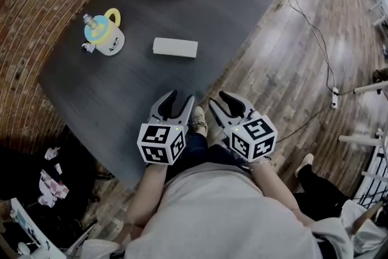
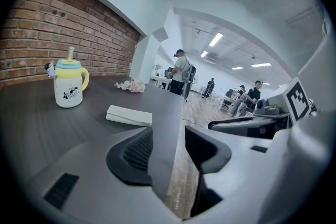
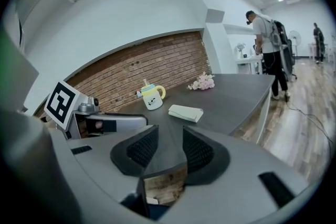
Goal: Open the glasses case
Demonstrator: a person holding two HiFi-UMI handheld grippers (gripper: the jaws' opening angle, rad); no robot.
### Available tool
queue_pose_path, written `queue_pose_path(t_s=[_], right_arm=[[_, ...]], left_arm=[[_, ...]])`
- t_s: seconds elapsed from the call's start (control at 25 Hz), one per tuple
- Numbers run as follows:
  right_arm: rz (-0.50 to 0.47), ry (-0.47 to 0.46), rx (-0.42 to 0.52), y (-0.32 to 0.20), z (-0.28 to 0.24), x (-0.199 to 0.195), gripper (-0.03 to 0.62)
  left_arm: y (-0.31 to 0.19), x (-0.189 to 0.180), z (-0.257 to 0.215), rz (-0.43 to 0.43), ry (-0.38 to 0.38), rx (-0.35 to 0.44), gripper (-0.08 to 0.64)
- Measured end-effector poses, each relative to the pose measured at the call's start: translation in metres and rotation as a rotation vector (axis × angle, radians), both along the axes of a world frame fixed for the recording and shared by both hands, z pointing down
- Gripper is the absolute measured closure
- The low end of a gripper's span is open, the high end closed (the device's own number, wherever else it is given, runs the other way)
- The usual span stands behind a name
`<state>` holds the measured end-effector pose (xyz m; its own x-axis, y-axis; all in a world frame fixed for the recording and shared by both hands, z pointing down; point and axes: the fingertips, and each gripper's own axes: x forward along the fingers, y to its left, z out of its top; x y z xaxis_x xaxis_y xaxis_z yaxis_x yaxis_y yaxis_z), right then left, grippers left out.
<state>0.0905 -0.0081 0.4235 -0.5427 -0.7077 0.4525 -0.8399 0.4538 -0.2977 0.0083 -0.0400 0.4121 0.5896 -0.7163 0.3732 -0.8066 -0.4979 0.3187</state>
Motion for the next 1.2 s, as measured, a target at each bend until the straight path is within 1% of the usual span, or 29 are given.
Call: queue_pose_path(t_s=[0.24,0.52,0.72,0.92,1.2], right_arm=[[-0.033,0.021,-0.006,-0.057,-0.004,-0.001,0.453],[-0.069,0.05,-0.027,-0.107,-0.001,-0.006,0.443],[-0.082,0.059,-0.071,-0.126,0.012,-0.006,0.44],[-0.106,0.077,-0.103,-0.136,0.027,-0.012,0.435],[-0.114,0.087,-0.136,-0.142,0.045,-0.017,0.427]], left_arm=[[-0.053,-0.011,-0.002,-0.055,0.016,-0.012,0.362],[-0.104,-0.025,0.002,-0.091,0.019,-0.017,0.362],[-0.128,-0.038,0.019,-0.119,0.006,-0.05,0.362],[-0.14,-0.049,0.04,-0.113,-0.04,-0.089,0.362],[-0.147,-0.054,0.056,-0.11,-0.054,-0.124,0.362]])
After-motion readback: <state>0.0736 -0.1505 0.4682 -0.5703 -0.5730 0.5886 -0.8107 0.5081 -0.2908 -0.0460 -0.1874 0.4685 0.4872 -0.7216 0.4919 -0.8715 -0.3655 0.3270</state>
